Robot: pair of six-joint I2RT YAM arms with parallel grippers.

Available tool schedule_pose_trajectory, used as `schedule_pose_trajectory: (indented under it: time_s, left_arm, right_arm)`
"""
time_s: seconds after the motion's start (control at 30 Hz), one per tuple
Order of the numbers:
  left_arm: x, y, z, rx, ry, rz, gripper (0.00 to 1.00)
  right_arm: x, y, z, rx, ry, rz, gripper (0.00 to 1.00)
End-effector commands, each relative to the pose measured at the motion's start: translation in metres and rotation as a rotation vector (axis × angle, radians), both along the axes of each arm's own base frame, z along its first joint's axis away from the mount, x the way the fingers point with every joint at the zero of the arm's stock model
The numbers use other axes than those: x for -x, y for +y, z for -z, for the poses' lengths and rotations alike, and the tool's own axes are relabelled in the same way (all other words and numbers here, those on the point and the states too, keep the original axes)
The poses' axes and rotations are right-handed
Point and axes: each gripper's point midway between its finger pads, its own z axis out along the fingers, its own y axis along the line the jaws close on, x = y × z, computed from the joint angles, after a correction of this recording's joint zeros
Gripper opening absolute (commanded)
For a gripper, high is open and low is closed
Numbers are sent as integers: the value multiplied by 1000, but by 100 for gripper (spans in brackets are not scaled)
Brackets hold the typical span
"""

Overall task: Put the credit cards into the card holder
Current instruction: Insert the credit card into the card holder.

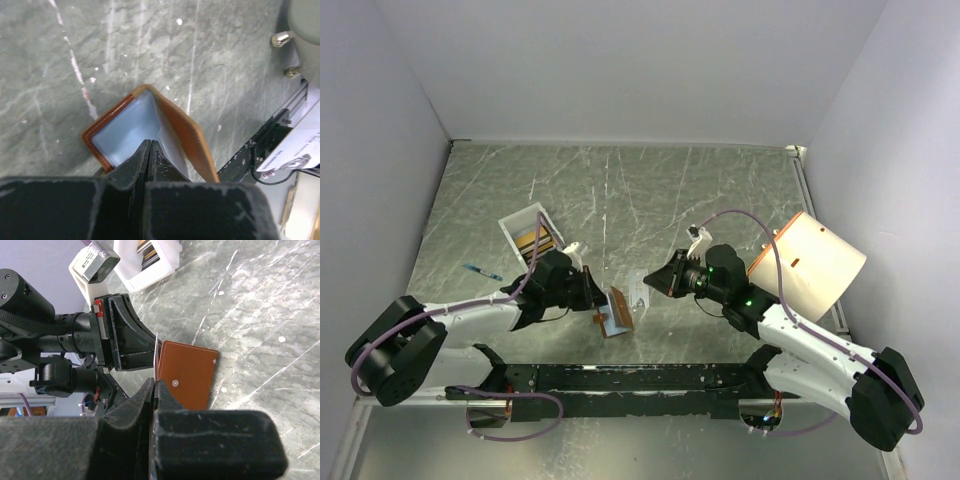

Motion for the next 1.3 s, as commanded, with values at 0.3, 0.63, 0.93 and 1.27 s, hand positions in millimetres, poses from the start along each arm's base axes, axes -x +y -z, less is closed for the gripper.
schedule_pose_trajectory:
  time_s: [0.3,0.63,0.93,1.27]
  left_arm:
    - [-10,-50,-41,214,-71,128,9]
    - [-21,-65,-34,194,-63,143,8]
    - [-28,-22,-31,-37,-77,12,15]
    - [14,21,-11,-133,-1,7,39]
  right_arm:
    - [26,22,-23,15,-73,-157,0]
    - [30,29,14,174,-56,-142,0]
    - [11,13,51,321,-35,-45,0]
    - [8,10,74,295,47,-45,0]
